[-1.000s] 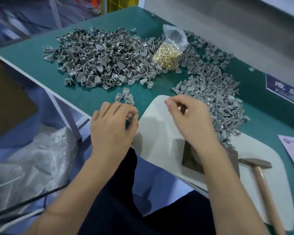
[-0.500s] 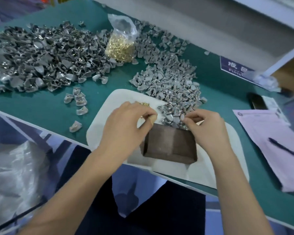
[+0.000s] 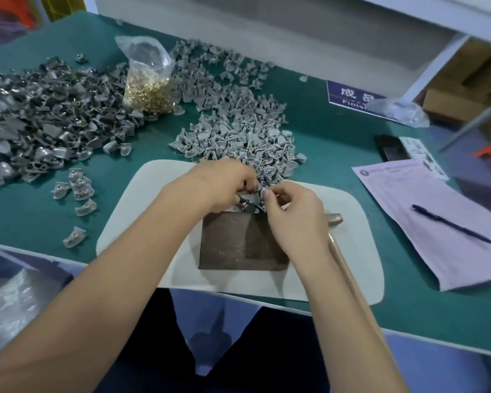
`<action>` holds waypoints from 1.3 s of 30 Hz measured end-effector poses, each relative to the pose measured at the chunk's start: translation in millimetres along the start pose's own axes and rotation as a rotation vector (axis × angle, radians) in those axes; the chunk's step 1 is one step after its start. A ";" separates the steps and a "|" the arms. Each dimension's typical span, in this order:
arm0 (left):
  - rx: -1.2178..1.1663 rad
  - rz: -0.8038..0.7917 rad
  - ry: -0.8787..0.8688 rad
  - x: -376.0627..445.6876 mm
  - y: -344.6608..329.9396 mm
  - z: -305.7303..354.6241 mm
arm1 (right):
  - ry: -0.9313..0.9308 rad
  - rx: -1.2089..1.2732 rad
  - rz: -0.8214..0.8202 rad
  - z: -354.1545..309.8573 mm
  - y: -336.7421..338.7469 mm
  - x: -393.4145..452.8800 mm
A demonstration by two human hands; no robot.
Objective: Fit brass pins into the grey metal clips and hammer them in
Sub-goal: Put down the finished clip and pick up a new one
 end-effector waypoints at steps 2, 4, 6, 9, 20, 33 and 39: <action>-0.006 0.009 -0.030 3.3 -1.9 -2.1 | -0.002 0.007 0.012 0.4 3.7 0.7; -0.024 0.019 -0.058 5.3 -4.2 -4.4 | -0.012 0.016 0.014 1.0 7.7 1.9; -0.042 0.023 -0.073 8.4 -6.2 -5.6 | -0.022 0.032 0.016 1.7 11.1 2.9; -0.053 0.034 -0.081 13.8 -7.2 -3.8 | -0.040 0.055 0.026 2.4 14.1 3.7; -0.506 0.284 -0.096 -30.5 -9.8 -33.4 | 0.029 0.047 -0.019 -13.5 0.8 4.2; -0.998 0.573 0.250 -102.4 -75.1 -86.4 | 0.180 -0.055 -0.279 -55.2 -43.3 14.2; -0.997 0.702 0.309 -125.3 -87.3 -82.7 | 0.217 -0.133 -0.416 -77.1 -61.7 25.8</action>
Point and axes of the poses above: each hand's wrist, its own x-axis towards the middle knuckle, its own y-axis out of the back of the hand, z = x × y, the point moved 1 cm from there along x, towards the middle knuckle, and after that the axes turned 5 degrees about y, right-handed, at the moved point
